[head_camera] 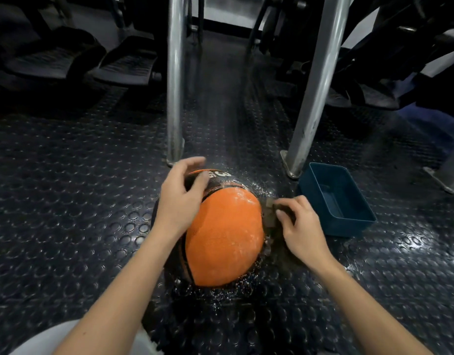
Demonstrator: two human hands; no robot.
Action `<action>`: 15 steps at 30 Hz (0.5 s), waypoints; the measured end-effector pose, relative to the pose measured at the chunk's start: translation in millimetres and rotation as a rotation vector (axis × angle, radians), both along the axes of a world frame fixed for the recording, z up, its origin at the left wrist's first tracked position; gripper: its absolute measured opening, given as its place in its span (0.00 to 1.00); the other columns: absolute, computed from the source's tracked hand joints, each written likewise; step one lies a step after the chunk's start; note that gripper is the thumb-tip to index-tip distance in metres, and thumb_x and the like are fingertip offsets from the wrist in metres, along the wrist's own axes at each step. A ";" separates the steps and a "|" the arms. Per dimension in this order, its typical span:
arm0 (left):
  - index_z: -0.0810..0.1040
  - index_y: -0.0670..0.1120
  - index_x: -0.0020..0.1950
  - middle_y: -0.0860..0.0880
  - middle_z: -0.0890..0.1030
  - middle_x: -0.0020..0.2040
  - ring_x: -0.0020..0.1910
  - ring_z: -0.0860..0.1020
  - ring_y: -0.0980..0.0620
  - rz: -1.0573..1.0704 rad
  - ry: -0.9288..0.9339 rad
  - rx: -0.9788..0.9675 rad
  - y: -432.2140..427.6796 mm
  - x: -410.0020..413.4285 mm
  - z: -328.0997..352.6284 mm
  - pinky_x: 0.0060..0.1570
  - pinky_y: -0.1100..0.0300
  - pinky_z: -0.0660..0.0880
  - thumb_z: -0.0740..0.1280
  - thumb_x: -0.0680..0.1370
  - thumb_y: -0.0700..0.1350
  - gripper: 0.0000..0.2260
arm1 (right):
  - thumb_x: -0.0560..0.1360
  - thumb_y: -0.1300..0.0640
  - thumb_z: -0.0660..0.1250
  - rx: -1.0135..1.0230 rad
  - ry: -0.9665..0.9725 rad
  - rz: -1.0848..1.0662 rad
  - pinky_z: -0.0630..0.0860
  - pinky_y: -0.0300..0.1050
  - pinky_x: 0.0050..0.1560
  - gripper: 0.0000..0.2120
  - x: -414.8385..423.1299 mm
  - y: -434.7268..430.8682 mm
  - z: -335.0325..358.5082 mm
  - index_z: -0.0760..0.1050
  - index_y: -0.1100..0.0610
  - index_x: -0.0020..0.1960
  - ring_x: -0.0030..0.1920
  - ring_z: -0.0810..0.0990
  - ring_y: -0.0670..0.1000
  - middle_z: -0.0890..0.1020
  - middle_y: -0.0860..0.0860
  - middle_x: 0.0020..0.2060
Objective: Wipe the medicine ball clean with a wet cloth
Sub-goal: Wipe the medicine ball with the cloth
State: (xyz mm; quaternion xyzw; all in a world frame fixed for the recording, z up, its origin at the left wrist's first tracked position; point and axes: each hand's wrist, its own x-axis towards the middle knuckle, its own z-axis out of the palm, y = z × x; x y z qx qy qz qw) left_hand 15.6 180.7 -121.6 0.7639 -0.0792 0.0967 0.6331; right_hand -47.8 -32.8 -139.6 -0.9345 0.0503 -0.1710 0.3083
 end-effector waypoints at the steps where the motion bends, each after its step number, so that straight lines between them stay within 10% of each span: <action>1: 0.74 0.56 0.57 0.55 0.75 0.60 0.62 0.72 0.54 0.024 0.002 -0.018 3.2 -0.7 -0.5 0.66 0.50 0.68 0.65 0.78 0.45 0.09 | 0.77 0.64 0.64 0.022 -0.057 0.003 0.68 0.29 0.50 0.09 -0.6 2.9 5.6 0.78 0.56 0.55 0.46 0.72 0.36 0.72 0.45 0.45; 5: 0.66 0.60 0.69 0.57 0.63 0.70 0.72 0.57 0.51 0.060 0.173 0.487 3.9 -18.9 -16.9 0.71 0.44 0.52 0.56 0.74 0.64 0.24 | 0.76 0.61 0.64 0.006 -0.237 0.211 0.67 0.27 0.51 0.08 -6.5 26.8 14.8 0.79 0.57 0.54 0.47 0.73 0.39 0.71 0.43 0.44; 11: 0.67 0.62 0.65 0.62 0.62 0.67 0.70 0.59 0.59 -0.123 0.154 0.159 12.1 -25.9 -13.5 0.73 0.49 0.55 0.67 0.66 0.69 0.30 | 0.76 0.64 0.65 -0.091 -0.038 -0.023 0.74 0.51 0.53 0.10 -1.4 -8.7 -9.4 0.80 0.59 0.56 0.46 0.72 0.48 0.72 0.48 0.45; 15: 0.64 0.74 0.60 0.71 0.59 0.67 0.73 0.54 0.60 -0.228 -0.014 0.310 13.5 -31.4 -17.0 0.73 0.45 0.49 0.67 0.62 0.70 0.28 | 0.76 0.66 0.65 -0.032 -0.225 0.054 0.70 0.38 0.55 0.10 -9.3 3.6 17.9 0.79 0.60 0.55 0.49 0.73 0.48 0.74 0.50 0.47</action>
